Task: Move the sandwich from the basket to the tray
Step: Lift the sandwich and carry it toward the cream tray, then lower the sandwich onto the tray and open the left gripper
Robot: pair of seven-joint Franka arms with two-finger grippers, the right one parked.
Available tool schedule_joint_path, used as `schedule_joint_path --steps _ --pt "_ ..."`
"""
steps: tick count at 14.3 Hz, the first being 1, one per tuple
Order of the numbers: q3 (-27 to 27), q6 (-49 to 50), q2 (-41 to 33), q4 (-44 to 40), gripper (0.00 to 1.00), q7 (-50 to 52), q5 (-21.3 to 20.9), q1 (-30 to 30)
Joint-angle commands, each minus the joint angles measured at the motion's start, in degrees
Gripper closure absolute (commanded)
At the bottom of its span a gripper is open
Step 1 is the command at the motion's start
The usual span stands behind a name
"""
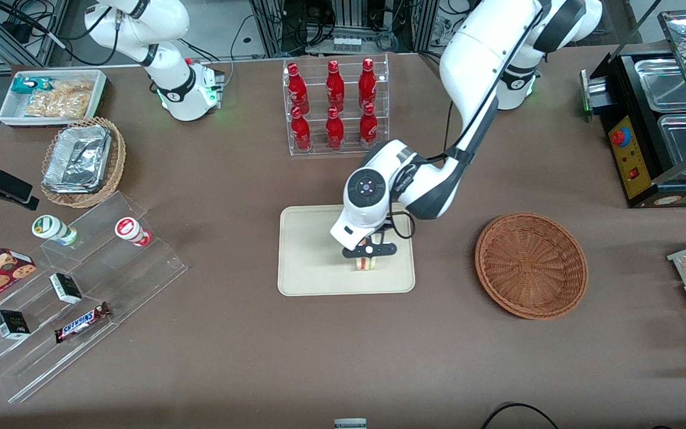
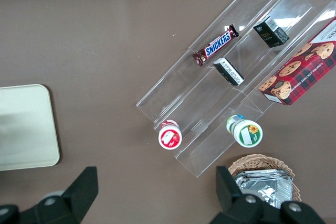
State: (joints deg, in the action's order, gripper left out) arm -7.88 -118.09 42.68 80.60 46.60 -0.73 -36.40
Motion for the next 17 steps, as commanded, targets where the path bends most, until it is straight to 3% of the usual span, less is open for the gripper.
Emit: schedule_joint_path --steps 1,6,7,8,9,10,17 --pt "-1.0 1.6 4.1 -6.1 1.0 2.8 0.7 -0.4" --pt "-2.2 -1.4 5.5 -6.2 0.93 3.7 0.6 -0.7" --pt "-2.2 -1.6 5.5 -6.1 0.82 3.8 0.6 -0.7" --pt "-2.2 -1.5 5.1 -6.0 0.51 3.3 0.3 -0.7" --pt "-2.1 -1.4 4.8 -6.0 0.11 3.0 0.0 -0.6" --pt "-2.1 -1.2 4.3 -6.0 0.0 2.8 0.0 -0.4" --pt "-1.0 6.2 -3.2 -5.9 0.0 2.7 -0.3 0.5"
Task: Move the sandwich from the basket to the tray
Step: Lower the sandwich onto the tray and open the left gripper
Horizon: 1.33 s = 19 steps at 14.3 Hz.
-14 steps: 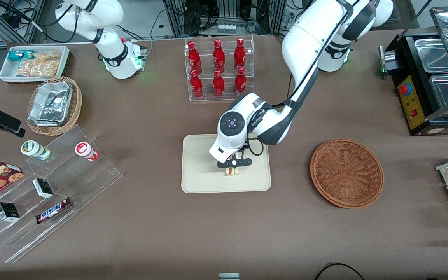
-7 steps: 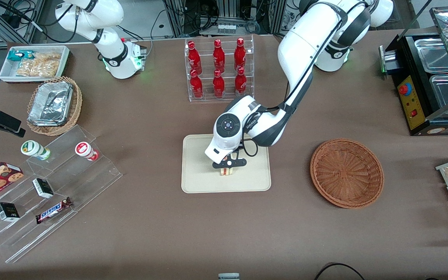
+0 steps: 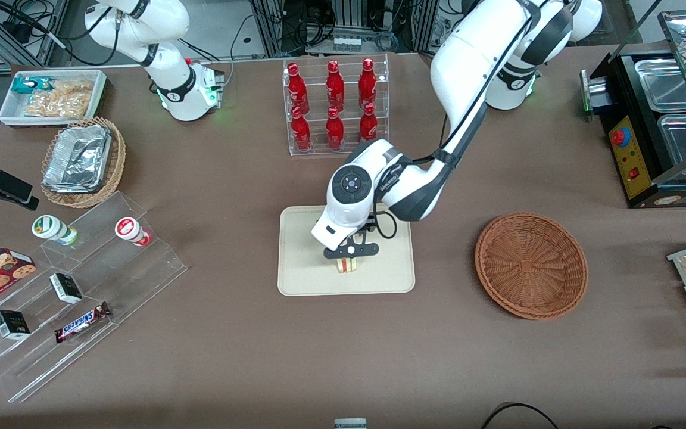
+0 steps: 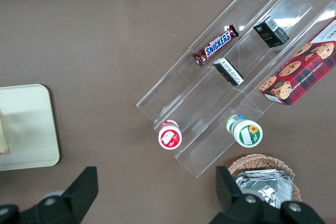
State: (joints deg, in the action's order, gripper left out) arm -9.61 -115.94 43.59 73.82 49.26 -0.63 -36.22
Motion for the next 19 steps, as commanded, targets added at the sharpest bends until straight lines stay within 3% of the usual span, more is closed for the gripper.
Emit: schedule_joint_path --steps 1,5,8,17,19 --pt "1.4 6.2 -5.8 1.0 0.0 0.3 -0.5 0.4" --pt "6.2 12.2 -10.8 2.8 0.0 -0.2 -1.0 1.6" --pt "6.2 14.6 -15.4 7.4 0.0 -2.1 -1.0 5.7" --pt "5.8 22.7 -28.6 15.7 0.0 -22.2 1.4 20.7" --pt "2.2 25.8 -30.9 15.9 0.0 -28.0 2.1 27.0"
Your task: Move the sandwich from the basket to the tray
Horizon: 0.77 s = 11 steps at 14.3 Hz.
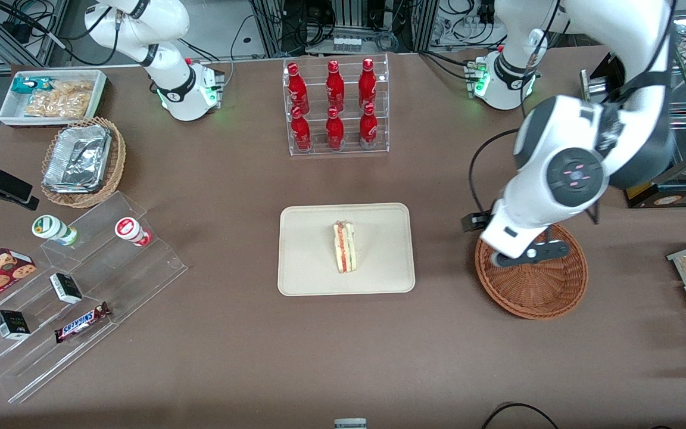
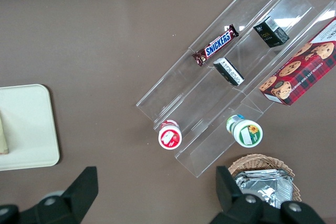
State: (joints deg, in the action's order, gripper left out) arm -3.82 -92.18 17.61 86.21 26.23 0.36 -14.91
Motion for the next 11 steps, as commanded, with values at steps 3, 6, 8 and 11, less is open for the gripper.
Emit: schedule_joint_path --steps 3,6,8,11 --pt "-5.3 6.0 -8.7 3.5 0.0 -12.8 1.1 10.9" --pt "-5.2 7.4 -12.4 3.4 0.0 -16.4 0.6 14.6" --pt "-4.7 7.3 -14.2 3.4 0.0 -18.3 0.3 15.9" --pt "1.2 6.9 -15.2 3.4 0.0 -25.3 0.5 15.5"
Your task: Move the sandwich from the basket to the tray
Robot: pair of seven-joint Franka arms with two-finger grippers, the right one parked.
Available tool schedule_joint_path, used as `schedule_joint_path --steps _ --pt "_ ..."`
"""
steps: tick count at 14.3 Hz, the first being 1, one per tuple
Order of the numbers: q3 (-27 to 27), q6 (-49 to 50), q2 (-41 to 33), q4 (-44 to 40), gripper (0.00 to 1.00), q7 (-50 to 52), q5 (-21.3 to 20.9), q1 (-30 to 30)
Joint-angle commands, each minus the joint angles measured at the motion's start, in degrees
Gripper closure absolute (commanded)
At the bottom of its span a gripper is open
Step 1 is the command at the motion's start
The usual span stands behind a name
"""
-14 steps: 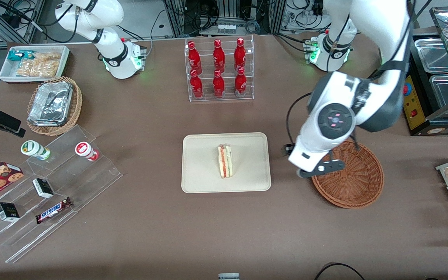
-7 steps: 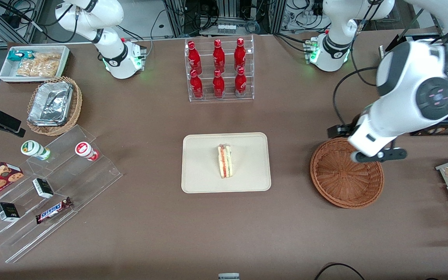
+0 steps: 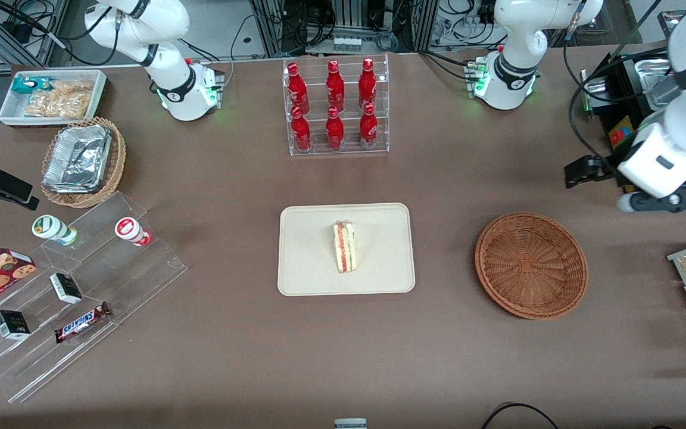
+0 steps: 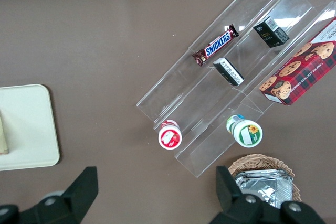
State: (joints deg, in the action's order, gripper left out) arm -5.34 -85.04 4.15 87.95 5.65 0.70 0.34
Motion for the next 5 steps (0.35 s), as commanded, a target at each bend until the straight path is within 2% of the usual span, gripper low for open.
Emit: schedule_joint_path --steps 1,4,5 --pt "3.2 -0.7 -1.7 1.7 0.0 -6.3 0.0 0.3" --pt "4.0 -3.3 -1.3 1.7 0.0 -6.6 -0.5 0.2" --pt "4.0 -3.4 -1.1 1.4 0.0 -6.5 -1.9 0.2"
